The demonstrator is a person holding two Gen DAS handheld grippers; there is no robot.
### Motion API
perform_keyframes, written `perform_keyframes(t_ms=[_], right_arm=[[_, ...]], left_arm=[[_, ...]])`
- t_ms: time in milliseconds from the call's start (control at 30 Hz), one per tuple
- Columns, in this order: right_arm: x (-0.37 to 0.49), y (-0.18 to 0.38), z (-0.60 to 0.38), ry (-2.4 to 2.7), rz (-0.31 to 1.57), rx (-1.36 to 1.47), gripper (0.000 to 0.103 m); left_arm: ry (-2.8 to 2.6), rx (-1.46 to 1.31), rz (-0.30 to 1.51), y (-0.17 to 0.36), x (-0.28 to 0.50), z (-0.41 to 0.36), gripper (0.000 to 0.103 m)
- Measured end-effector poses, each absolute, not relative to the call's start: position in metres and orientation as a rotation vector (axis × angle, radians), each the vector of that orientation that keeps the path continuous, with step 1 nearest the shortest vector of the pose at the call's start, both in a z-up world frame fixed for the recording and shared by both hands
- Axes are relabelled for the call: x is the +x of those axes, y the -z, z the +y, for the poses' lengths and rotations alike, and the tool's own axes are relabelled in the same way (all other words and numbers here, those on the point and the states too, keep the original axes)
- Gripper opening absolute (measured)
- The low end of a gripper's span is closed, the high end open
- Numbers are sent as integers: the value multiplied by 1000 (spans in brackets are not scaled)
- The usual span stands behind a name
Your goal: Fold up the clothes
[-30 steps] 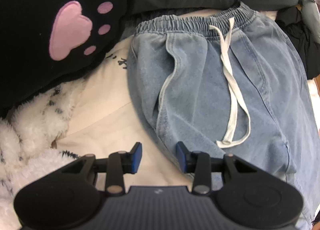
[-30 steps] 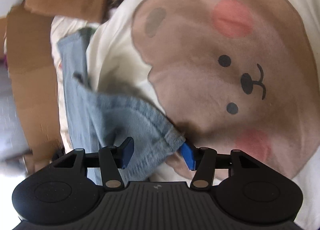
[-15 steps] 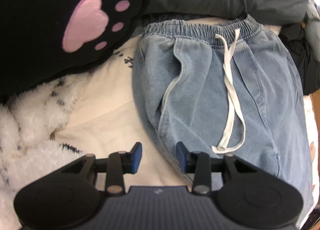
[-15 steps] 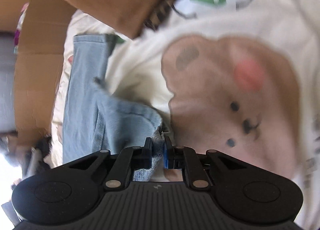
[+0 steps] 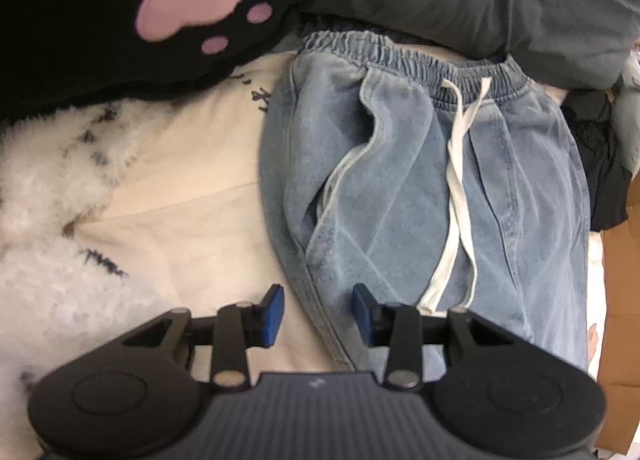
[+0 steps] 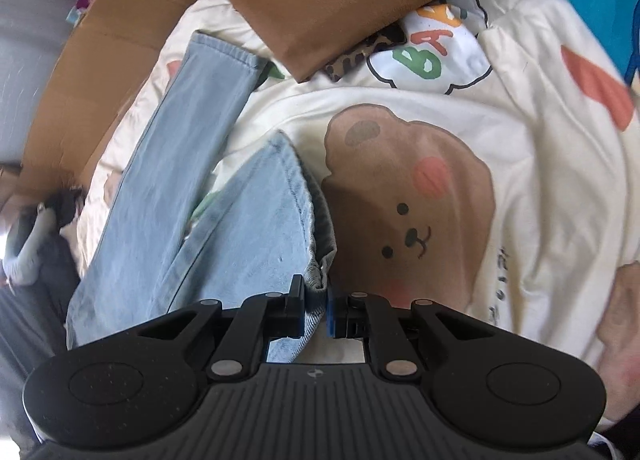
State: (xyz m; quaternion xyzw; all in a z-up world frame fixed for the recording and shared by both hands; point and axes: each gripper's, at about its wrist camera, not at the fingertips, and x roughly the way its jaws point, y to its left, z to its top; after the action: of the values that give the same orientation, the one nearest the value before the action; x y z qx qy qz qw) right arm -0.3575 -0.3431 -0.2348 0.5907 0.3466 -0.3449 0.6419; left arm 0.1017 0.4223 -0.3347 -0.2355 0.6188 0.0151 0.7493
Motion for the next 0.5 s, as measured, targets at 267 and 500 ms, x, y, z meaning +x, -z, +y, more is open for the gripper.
perform_keyframes(t_ms=[267,500], right_arm=[[-376,196,-332,805,813,1294,8],[-378,178,-329,804,836,1269,8]], left_arm=[[-24,-540,1303,338,96,422,42],[9,-578,1234,326,84,434,42]])
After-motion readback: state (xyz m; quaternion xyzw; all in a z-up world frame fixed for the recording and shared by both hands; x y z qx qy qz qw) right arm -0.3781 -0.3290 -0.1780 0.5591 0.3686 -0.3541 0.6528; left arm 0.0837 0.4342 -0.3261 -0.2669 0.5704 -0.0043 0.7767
